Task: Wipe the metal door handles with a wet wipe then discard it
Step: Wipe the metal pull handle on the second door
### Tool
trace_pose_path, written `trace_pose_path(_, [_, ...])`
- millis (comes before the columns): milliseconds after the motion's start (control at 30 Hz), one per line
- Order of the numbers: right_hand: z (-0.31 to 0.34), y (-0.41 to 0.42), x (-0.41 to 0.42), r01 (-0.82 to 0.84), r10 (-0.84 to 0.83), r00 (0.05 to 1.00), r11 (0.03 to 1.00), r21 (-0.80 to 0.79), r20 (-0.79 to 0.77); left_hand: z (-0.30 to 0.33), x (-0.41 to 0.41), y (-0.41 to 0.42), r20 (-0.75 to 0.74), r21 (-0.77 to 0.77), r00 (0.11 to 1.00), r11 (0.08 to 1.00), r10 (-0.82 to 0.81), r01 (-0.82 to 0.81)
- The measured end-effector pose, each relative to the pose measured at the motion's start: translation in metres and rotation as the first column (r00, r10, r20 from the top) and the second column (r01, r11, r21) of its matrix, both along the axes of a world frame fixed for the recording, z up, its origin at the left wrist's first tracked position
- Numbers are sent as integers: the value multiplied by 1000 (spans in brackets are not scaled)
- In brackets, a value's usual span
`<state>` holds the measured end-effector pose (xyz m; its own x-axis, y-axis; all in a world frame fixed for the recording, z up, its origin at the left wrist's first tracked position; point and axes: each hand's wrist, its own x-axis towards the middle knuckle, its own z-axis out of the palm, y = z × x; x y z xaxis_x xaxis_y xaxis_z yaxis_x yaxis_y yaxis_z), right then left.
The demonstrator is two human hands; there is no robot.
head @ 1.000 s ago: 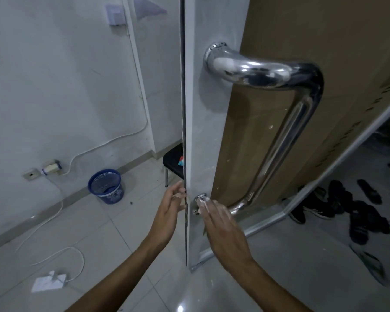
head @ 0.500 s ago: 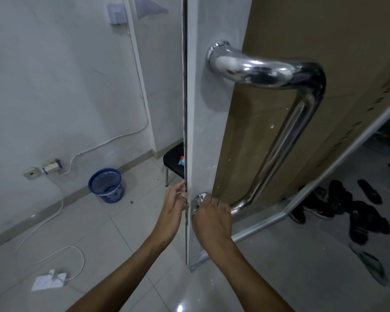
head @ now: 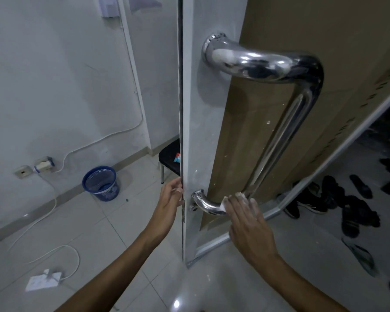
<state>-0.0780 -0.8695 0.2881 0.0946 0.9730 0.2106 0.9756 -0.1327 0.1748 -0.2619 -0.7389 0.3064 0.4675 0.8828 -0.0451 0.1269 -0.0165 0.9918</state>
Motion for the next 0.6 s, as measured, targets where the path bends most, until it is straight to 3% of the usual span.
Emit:
trace_pose_path(100, [-2,-2,13,-13,15,990,1000,-14,140,1,-2,0,-8,-5,1000,1000,-18,18])
trace_pose_path(167, [-6,0,5,6,-1,991,999,-33,136,2,-3,0,-13,-3,999,999,-32,32])
trace_pose_path(333, [-1,19,-33,56,-60,987,998,-33,-152,4,-4,1,-16,-27,999,999,-42,42])
trace_pose_path(467, [16,51,-63,172,-192,910,981,-86,-366,4,-4,0,-15,-19,999,999,-28,28])
trace_pose_path(600, [17,49,-57,91,-113,936,993,-80,-333,4,-2,2,-5,-18,1000,1000,-15,15])
